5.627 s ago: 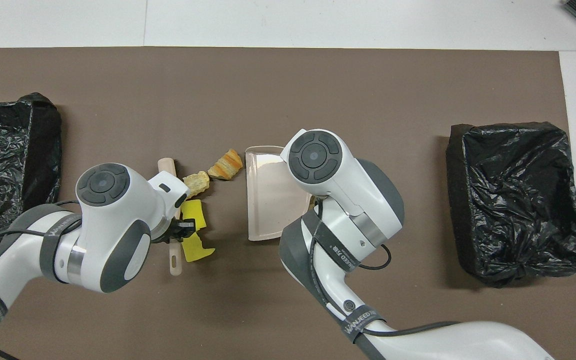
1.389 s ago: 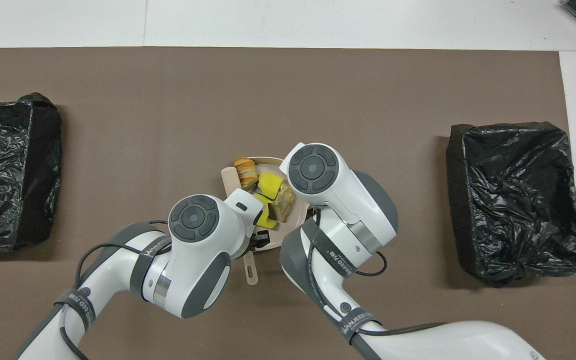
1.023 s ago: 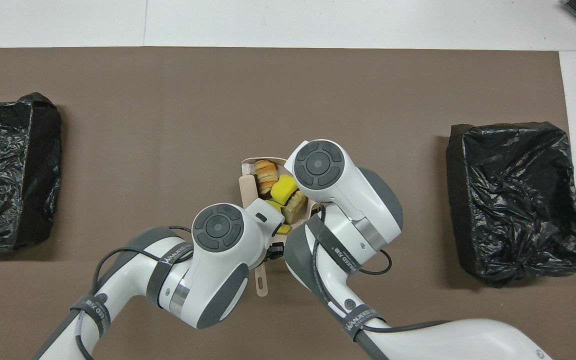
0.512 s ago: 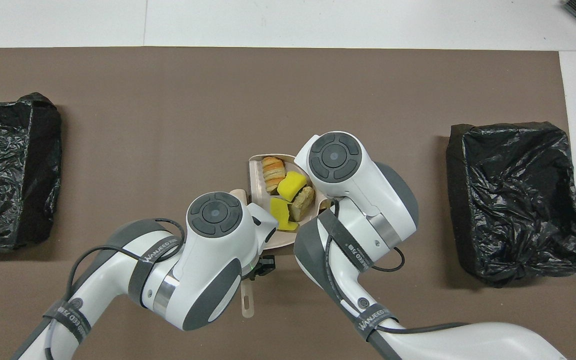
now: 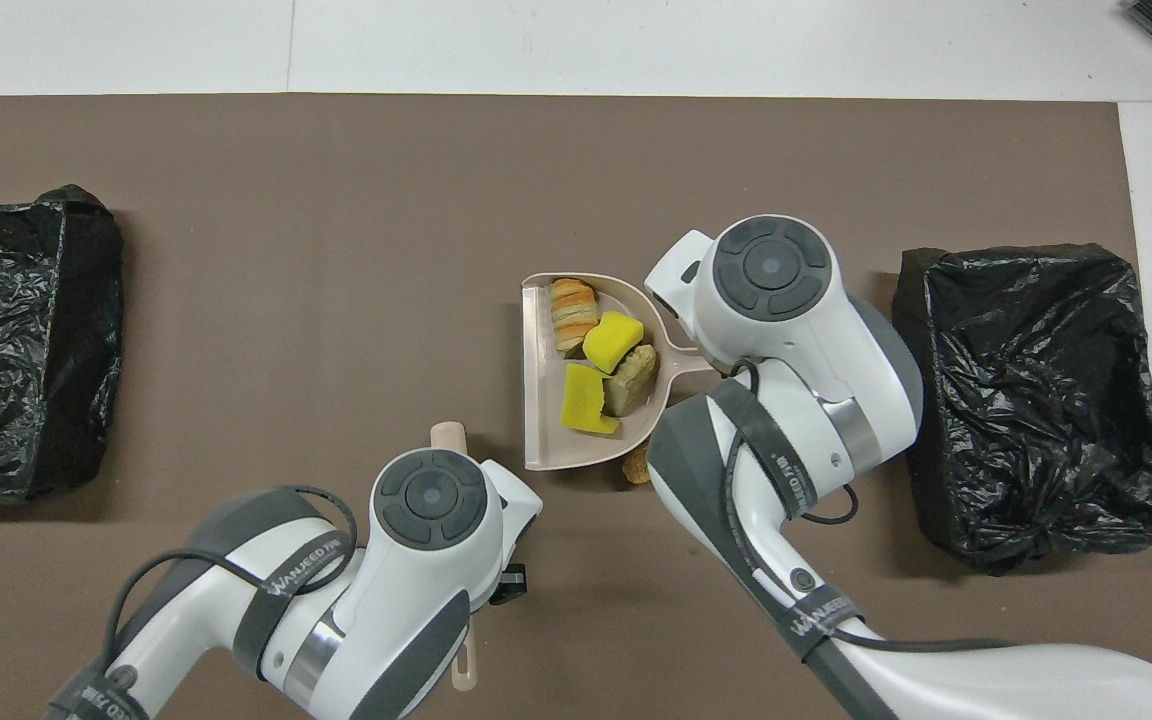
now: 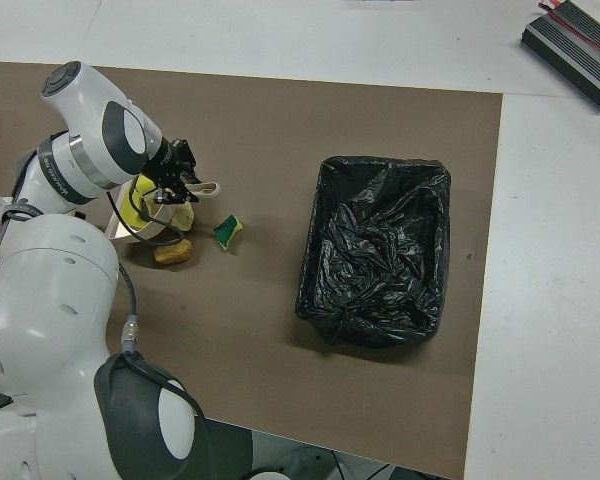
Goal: Sweep and dump trash in bin
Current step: 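Carry the loaded dustpan to the black bag with the right gripper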
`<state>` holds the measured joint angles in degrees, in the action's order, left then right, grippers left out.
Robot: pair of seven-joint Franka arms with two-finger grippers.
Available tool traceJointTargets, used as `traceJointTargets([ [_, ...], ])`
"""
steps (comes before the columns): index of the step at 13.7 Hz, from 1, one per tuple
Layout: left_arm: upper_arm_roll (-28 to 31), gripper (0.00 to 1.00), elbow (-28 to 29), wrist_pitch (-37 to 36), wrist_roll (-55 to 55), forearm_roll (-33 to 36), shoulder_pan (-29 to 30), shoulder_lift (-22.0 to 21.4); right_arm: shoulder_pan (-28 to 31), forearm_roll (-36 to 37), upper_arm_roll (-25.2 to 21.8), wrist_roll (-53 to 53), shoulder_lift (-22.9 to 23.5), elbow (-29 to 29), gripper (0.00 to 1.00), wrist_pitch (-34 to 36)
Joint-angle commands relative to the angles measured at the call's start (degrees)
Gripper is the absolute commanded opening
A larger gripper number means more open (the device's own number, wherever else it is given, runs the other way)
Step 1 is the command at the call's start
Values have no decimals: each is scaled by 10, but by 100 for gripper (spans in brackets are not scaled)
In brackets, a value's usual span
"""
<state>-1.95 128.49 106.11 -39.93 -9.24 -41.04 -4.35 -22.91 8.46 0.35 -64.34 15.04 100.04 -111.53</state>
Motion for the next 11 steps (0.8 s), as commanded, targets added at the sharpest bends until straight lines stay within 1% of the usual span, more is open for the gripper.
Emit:
traceJointTargets([
  [1, 2, 0, 69, 48, -37, 11, -38, -58, 43, -32, 5, -80, -17, -20, 0, 18],
  [3, 1, 0, 80, 49, -58, 11, -69, -72, 66, -32, 4, -94, -25, -41, 0, 61],
  [4, 1, 0, 96, 61, -58, 11, -92, -72, 74, -32, 2, -94, -33, -50, 0, 82],
  [5, 1, 0, 104, 75, -59, 11, -101, -72, 91, -32, 3, -95, -37, -60, 0, 99],
  [7, -1, 0, 111, 86, -70, 11, -104, -69, 123, -32, 3, -108, -52, -65, 0, 113],
  [8, -1, 0, 123, 96, -72, 11, -117, -71, 140, -32, 2, -121, -61, -66, 0, 115],
  [9, -1, 0, 131, 104, -76, 10, -123, -72, 160, -30, 1, -143, -69, -66, 0, 123],
  [11, 0, 0, 129, 114, -81, 4, -122, -70, 200, -27, -2, -195, -85, -65, 0, 137],
])
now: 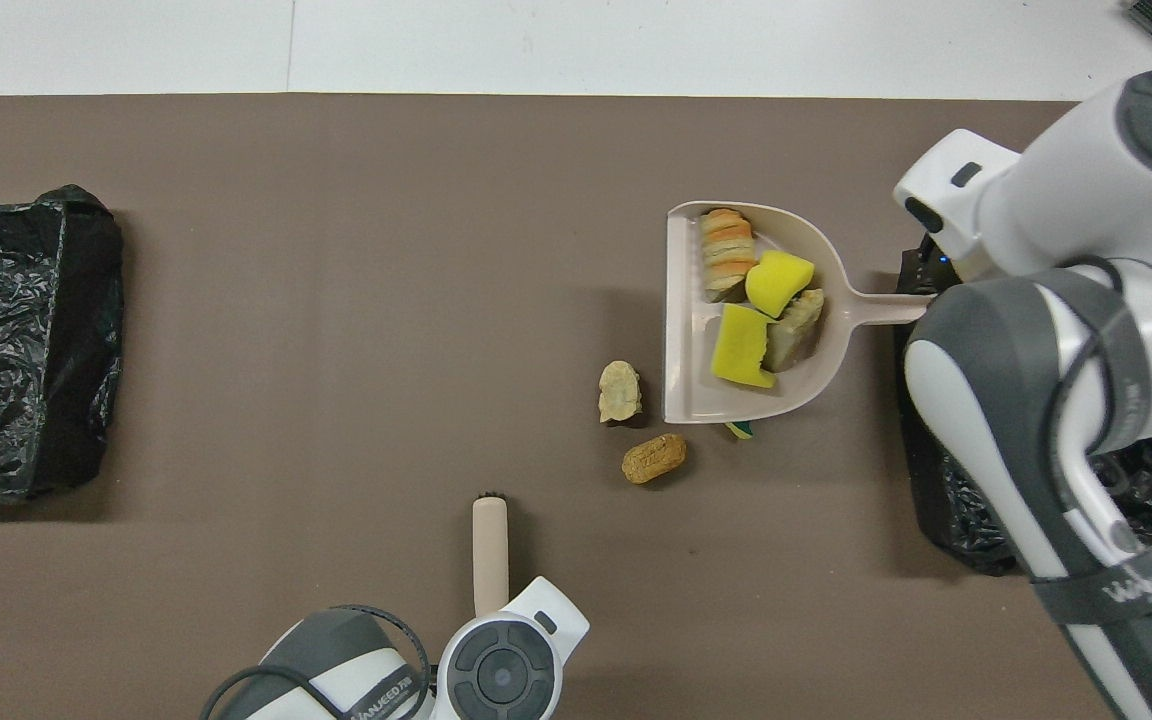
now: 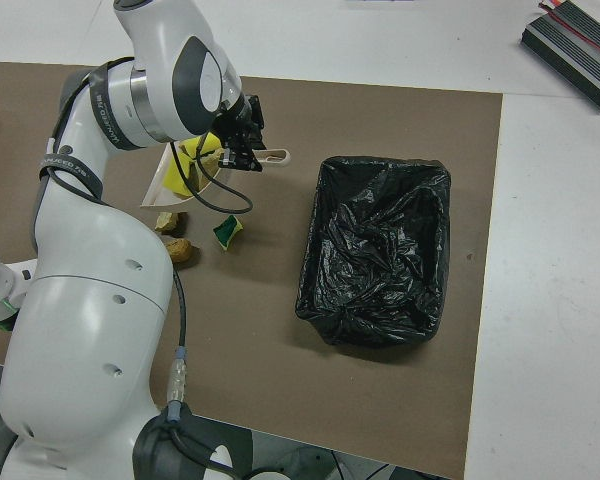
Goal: Sweep and dump trash in bin
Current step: 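Carry the loaded dustpan to the black bag with the right gripper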
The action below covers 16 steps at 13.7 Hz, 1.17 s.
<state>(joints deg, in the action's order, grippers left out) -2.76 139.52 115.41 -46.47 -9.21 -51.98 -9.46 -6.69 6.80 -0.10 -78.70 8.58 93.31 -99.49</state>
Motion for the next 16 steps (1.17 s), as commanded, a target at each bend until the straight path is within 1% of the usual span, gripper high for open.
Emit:
traceJointTargets([
  [1, 8, 0, 20, 29, -14, 2, -10, -19, 63, -8, 1, -77, -27, 4, 0, 17],
  [4, 8, 0, 20, 30, -12, 1, -6, -15, 157, -6, 1, -186, -32, 8, 0, 16],
  [6, 8, 0, 20, 30, -6, -12, -1, -14, 208, 11, 0, -246, -46, 33, 0, -9],
  [7, 8, 0, 18, 30, -6, -18, 4, -13, 230, 35, 0, -257, -64, 61, 0, -33],
  [9, 8, 0, 19, 28, -3, -19, 7, -13, 261, 90, 0, -248, -104, 136, 0, -90],
  [10, 8, 0, 19, 28, 0, -19, 7, -13, 266, 120, -1, -241, -116, 156, 0, -107],
  [11, 8, 0, 19, 28, 7, -19, 7, -13, 266, 165, 0, -220, -123, 170, 0, -116],
  [12, 8, 0, 21, 29, 5, -19, 7, -7, 255, 207, 1, -179, -129, 179, 0, -112],
  [13, 8, 0, 18, 30, 5, -19, 7, 2, 238, 244, 3, -134, -132, 182, 0, -101],
  [15, 9, 0, 15, 30, 12, -19, 7, 5, 183, 332, 3, -52, -133, 180, 0, -49],
  [16, 10, 9, 15, 30, 12, -19, 8, 5, 163, 367, 3, -26, -136, 177, 0, -18],
])
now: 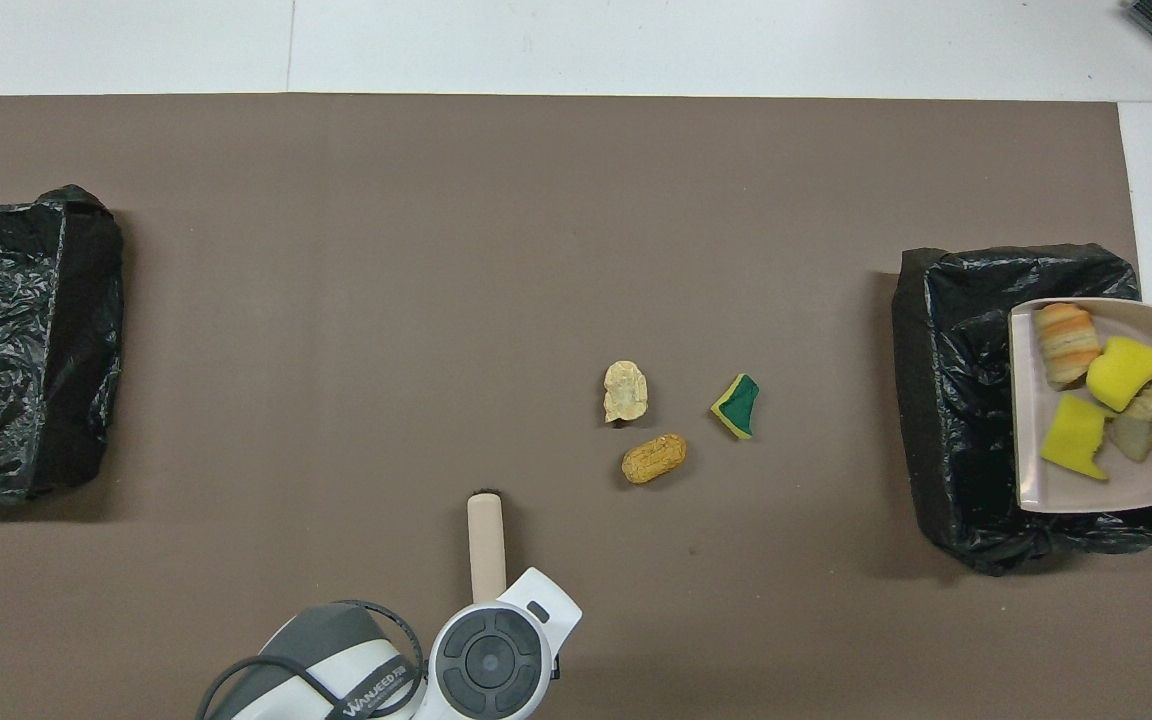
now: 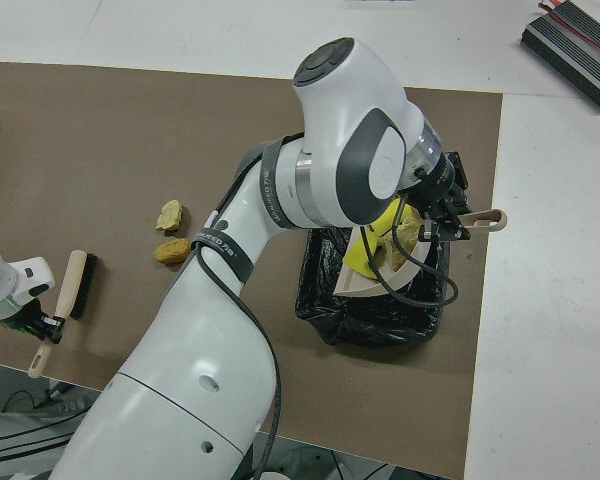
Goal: Sweep and dump trash in bin
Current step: 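Tip the dustpan into the black bag with the right gripper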
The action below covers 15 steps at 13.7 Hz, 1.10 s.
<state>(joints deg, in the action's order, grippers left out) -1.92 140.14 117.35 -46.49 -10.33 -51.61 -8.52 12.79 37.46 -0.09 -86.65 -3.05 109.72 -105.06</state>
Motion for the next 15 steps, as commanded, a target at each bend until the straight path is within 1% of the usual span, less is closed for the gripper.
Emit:
traceJointTargets([
  [1, 2, 18, 8, 10, 16, -8, 6, -4, -37, 87, 3, 62, -20, 9, 0, 63],
  [4, 3, 21, -7, 8, 35, -8, 22, 7, -24, 128, 1, 60, -27, 9, 0, 110],
  [5, 3, 40, -14, 9, 35, -8, 22, 15, -2, 128, 3, 56, -31, 8, 0, 114],
  [6, 3, 64, -22, 9, 34, -8, 22, 18, 5, 120, 3, 37, -32, 1, 0, 114],
  [7, 4, 91, -29, 7, 34, -8, 25, 17, 6, 117, 3, 19, -32, -13, 0, 115],
  [8, 6, 100, -46, 2, 33, -6, 36, 15, 6, 108, 3, 15, -31, -26, 0, 115],
  [10, 7, 100, -93, -2, 54, 5, 80, 13, 2, 45, 3, 19, -25, -49, 0, 121],
  [12, 7, 100, -148, -21, 108, 44, 151, 10, -2, -43, 3, 42, -23, -49, 0, 111],
  [13, 7, 100, -173, -40, 158, 51, 190, 9, -4, -74, 6, 71, -23, -46, 0, 109],
  [14, 8, 100, -201, -68, 234, 64, 220, 8, -7, -110, 8, 108, -23, -44, 0, 105],
  [15, 8, 100, -244, -92, 305, 79, 266, 9, -23, -141, 9, 154, -24, -42, 0, 100],
])
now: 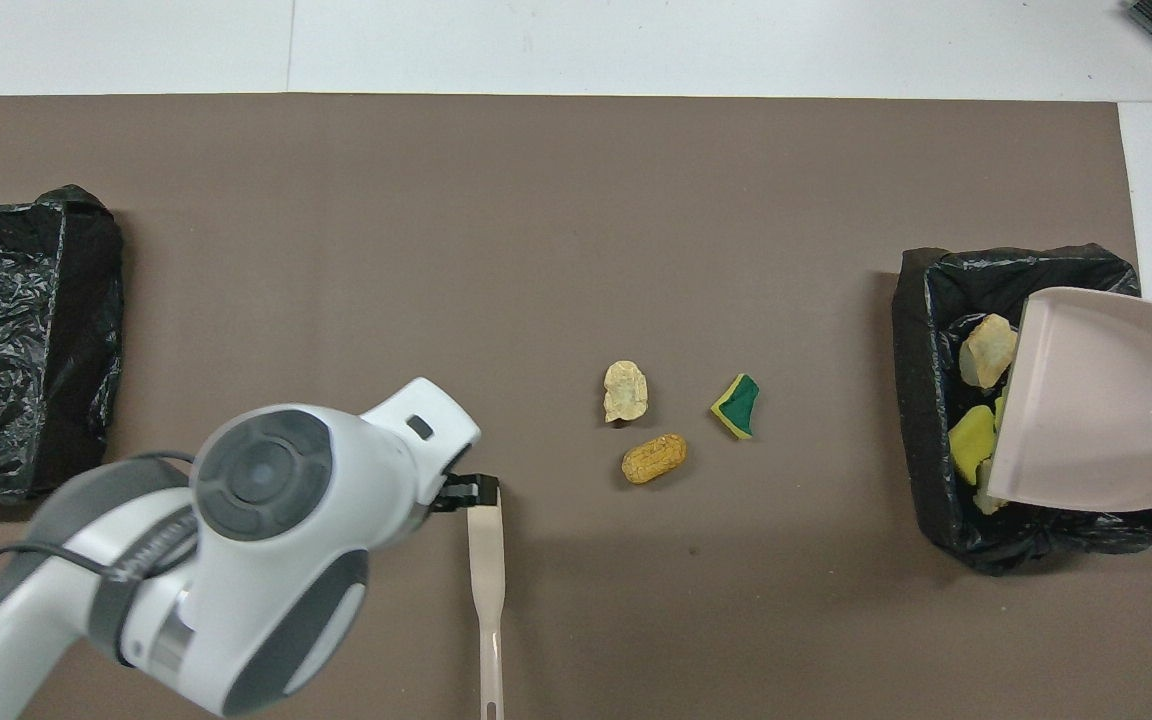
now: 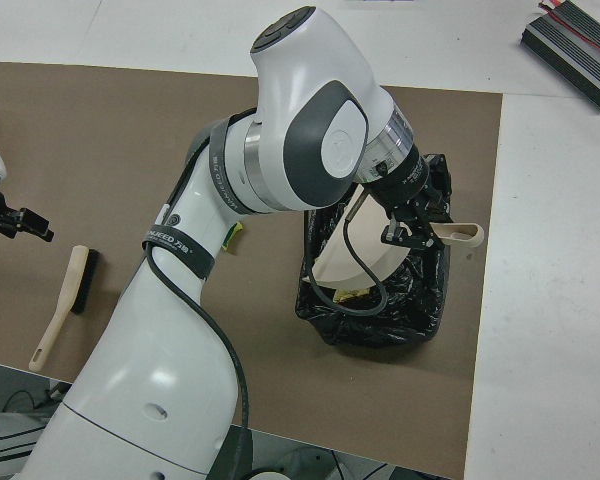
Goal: Sweep and dump trash in bin
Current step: 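Tip the dustpan into the black bag with the right gripper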
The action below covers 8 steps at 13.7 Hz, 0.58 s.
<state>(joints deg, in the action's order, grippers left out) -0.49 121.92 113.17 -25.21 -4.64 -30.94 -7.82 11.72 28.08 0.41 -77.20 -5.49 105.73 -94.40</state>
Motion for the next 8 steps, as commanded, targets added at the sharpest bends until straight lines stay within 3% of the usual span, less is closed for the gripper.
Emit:
traceJointTargets([
  [1, -7, 100, -104, -70, 133, 26, 96, 6, -33, -53, 4, 111, 2, -1, 0, -4],
  [5, -6, 100, -199, -115, 303, 30, 204, 3, -92, -122, 4, 329, 17, 12, 0, 1],
  [8, -6, 100, -279, -168, 320, 31, 250, 22, -150, -170, 4, 502, 52, 3, 0, -14],
])
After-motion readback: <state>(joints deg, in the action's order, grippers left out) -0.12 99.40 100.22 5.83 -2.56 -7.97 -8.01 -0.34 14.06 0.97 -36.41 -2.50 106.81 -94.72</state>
